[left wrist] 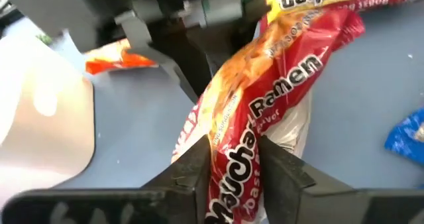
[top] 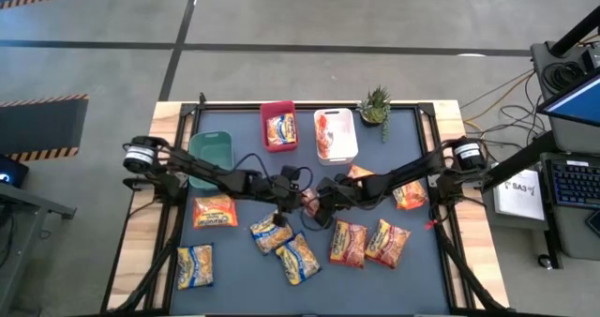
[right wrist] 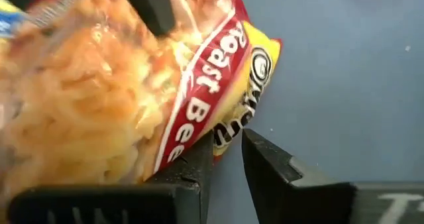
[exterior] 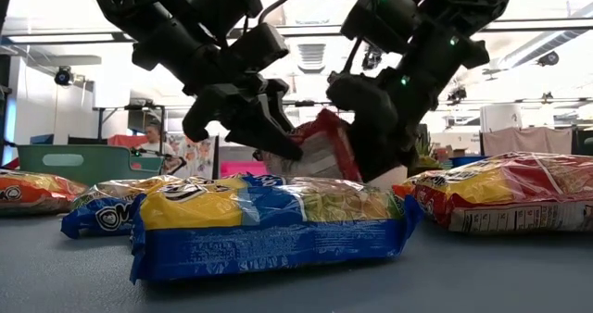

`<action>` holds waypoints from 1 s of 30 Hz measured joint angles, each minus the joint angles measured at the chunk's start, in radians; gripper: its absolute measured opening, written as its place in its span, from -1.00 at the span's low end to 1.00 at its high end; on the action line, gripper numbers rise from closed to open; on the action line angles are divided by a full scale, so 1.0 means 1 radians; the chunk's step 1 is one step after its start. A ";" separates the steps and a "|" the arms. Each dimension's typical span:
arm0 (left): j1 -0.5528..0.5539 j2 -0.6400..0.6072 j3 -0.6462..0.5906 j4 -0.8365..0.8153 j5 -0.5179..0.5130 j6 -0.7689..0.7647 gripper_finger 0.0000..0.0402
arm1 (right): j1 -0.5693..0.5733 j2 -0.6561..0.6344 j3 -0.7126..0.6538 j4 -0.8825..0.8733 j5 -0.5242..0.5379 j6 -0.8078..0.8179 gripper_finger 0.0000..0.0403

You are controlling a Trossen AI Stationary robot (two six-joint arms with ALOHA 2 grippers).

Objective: Sort Maruchan noodles
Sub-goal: Put the red noodle pack into the green bin

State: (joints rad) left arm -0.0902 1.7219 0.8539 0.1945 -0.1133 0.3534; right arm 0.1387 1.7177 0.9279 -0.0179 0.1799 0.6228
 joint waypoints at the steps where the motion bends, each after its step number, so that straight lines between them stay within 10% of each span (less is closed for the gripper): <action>1: 0.000 -0.005 0.000 -0.010 0.000 -0.003 -0.60 | 0.000 -0.006 0.000 0.000 0.000 0.004 -0.58; 18: -0.018 -0.206 0.000 -0.200 -0.013 -0.120 -0.63 | -0.002 -0.206 0.002 -0.028 0.001 -0.122 -0.21; 30: -0.002 -0.540 0.204 -0.965 -0.487 -0.644 -0.63 | -0.019 -0.444 0.003 -0.142 0.201 -0.301 -0.23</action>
State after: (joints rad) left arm -0.0923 1.1823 1.0578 -0.7707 -0.5999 -0.2902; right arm 0.1195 1.2735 0.9314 -0.1597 0.3810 0.3215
